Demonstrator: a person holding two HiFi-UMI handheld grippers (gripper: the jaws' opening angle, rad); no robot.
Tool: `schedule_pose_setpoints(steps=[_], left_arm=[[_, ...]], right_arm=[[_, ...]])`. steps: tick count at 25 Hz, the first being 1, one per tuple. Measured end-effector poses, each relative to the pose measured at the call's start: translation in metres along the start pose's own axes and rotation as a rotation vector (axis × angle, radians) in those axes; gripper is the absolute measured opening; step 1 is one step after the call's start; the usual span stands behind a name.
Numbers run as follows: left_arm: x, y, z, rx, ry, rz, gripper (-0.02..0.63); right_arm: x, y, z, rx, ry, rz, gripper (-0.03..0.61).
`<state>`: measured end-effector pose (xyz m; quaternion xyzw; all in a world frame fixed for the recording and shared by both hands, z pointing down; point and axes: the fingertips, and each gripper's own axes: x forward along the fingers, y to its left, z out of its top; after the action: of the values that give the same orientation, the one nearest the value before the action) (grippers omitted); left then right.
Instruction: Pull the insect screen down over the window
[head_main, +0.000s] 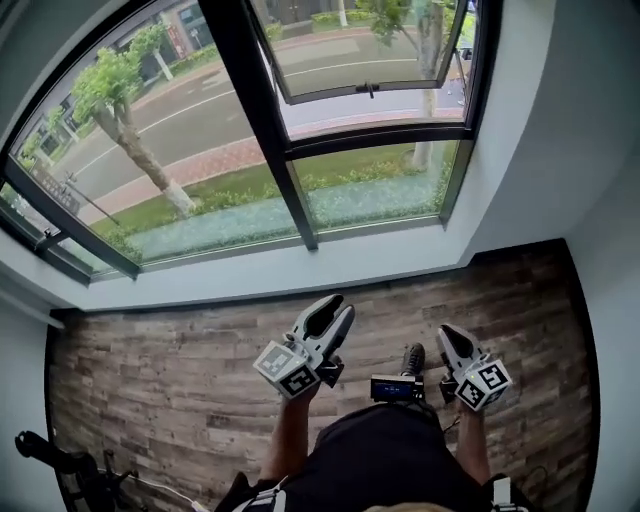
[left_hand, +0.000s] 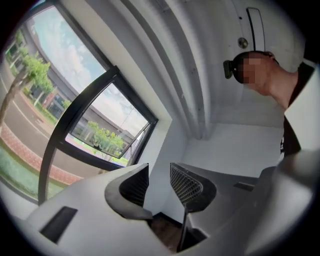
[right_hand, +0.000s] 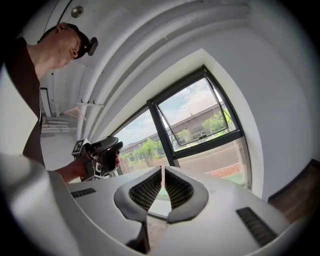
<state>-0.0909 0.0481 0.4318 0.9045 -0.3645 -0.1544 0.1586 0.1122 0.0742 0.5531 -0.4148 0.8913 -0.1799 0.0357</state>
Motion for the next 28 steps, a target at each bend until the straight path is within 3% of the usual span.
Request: schedule_pose_setpoints(steps=[6, 9, 14, 20, 24, 28], left_arm=[[0.094, 0.032, 0.028, 0.188, -0.008, 0.095, 0.137], [0.136, 0.030, 0.054, 0.298, -0.061, 0.121, 0.035], [0.175, 0.043, 0.066, 0.405, -0.080, 0.164, 0.020], [0.225, 0.084, 0.100, 0.435, -0.153, 0.139, 0.006], [0.257, 0.105, 0.134, 0.511, -0.206, 0.102, 0.006], [0.289, 0.147, 0.182, 0.601, -0.241, 0.088, 0.006]], right_arm=[[0.066, -0.076, 0.073, -0.057, 0.011, 0.120, 0.008], [0.090, -0.112, 0.114, -0.137, -0.012, 0.177, 0.008], [0.112, -0.150, 0.161, -0.217, -0.037, 0.210, 0.008], [0.151, -0.179, 0.172, -0.311, -0.001, 0.182, 0.009], [0.182, -0.198, 0.192, -0.403, 0.003, 0.138, 0.009], [0.229, -0.208, 0.237, -0.557, -0.011, 0.093, 0.009]])
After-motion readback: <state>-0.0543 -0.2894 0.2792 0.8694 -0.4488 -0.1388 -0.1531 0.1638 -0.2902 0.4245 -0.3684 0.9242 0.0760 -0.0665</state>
